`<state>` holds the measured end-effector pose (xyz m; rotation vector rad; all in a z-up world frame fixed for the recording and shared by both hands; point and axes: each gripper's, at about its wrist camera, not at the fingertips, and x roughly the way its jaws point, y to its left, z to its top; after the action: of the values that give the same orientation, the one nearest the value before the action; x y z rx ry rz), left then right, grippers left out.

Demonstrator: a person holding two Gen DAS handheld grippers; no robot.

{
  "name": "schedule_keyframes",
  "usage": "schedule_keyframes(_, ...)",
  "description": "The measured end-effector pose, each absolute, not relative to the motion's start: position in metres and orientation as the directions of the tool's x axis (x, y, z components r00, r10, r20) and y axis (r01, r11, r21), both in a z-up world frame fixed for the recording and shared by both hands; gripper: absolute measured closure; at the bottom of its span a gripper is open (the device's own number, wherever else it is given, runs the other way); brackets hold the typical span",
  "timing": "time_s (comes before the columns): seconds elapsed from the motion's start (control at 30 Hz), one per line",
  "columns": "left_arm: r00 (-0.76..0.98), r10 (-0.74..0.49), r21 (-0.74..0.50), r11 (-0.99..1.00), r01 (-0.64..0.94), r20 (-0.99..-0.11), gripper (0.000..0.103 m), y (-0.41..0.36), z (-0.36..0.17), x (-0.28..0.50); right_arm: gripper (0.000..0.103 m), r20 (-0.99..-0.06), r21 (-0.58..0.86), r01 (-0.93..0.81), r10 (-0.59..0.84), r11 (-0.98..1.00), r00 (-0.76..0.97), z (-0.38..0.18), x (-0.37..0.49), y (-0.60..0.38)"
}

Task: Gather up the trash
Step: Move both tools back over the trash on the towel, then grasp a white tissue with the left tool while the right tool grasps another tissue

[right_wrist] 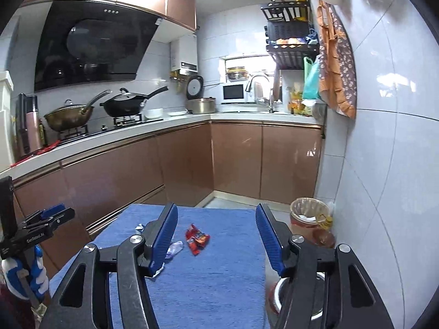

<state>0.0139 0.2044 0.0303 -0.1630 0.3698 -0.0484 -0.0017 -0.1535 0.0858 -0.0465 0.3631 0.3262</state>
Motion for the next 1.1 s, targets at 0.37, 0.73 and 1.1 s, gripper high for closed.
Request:
schedule_keyframes(0.37, 0.85, -0.001, -0.206, 0.97, -0.126, -0.526, 0.04, 0.273, -0.055, 0.046, 0.046, -0.496, 0.094, -0.391, 0.384, 0.915, 0.779, 0.035, 0.05, -0.12)
schedule_keyframes(0.73, 0.721, -0.021, -0.196, 0.967, -0.16, -0.692, 0.04, 0.274, -0.149, 0.096, 0.046, -0.714, 0.143, -0.499, 0.438, 0.855, 0.546, -0.067, 0.117, -0.047)
schedule_keyframes(1.1, 0.676, -0.037, -0.183, 0.972, -0.147, -0.736, 0.065, 0.271, -0.189, 0.117, 0.051, -0.828, 0.213, -0.573, 0.458, 0.791, 0.325, -0.155, 0.156, 0.007)
